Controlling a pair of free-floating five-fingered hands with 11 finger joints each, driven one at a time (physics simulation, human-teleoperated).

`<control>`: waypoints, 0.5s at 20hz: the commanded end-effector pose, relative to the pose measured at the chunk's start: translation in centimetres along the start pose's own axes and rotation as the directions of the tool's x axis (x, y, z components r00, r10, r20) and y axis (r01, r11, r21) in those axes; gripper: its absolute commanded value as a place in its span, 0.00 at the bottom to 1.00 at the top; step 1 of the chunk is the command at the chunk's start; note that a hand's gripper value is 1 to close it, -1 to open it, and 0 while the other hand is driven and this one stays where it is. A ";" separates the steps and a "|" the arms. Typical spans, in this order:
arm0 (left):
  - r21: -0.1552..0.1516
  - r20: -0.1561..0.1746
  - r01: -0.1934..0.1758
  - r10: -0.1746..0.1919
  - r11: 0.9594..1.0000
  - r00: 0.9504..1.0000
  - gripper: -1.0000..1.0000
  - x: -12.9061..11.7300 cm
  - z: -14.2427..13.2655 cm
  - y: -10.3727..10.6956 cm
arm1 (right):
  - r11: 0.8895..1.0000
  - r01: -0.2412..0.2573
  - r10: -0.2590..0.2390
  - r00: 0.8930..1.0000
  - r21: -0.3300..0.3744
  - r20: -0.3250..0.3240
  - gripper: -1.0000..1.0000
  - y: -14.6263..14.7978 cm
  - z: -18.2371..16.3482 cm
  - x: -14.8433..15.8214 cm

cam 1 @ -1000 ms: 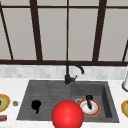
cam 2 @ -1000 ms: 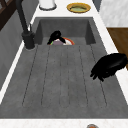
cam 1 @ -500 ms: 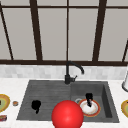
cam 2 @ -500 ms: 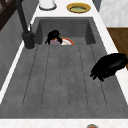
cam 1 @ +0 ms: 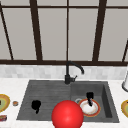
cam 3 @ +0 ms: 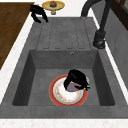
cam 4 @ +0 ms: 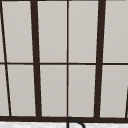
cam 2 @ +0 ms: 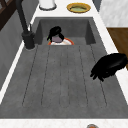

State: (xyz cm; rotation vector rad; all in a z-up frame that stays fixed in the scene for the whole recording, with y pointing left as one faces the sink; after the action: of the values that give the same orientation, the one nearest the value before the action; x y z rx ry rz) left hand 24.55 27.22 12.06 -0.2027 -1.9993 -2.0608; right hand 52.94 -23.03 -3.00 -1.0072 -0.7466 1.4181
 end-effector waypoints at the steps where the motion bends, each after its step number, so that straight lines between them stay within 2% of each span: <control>1: 0.000 0.000 0.000 0.000 1.000 1.000 0.50 0.0 0.0 0.0 | 1.000 0.014 -0.015 0.999 -0.022 -0.048 1.00 -1.9 1.7 -1.4; 10: 0.000 0.000 0.000 0.000 1.000 1.000 0.50 0.0 0.0 0.0 | 1.000 0.000 -0.001 0.999 -0.023 -0.044 1.00 -5.4 5.7 -3.7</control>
State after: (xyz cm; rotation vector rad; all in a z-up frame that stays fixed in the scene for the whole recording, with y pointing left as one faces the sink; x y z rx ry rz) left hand 24.55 27.22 12.06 -0.2027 -1.9993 -2.0608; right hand 50.65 -24.99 3.19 -1.0233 -0.7380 1.4130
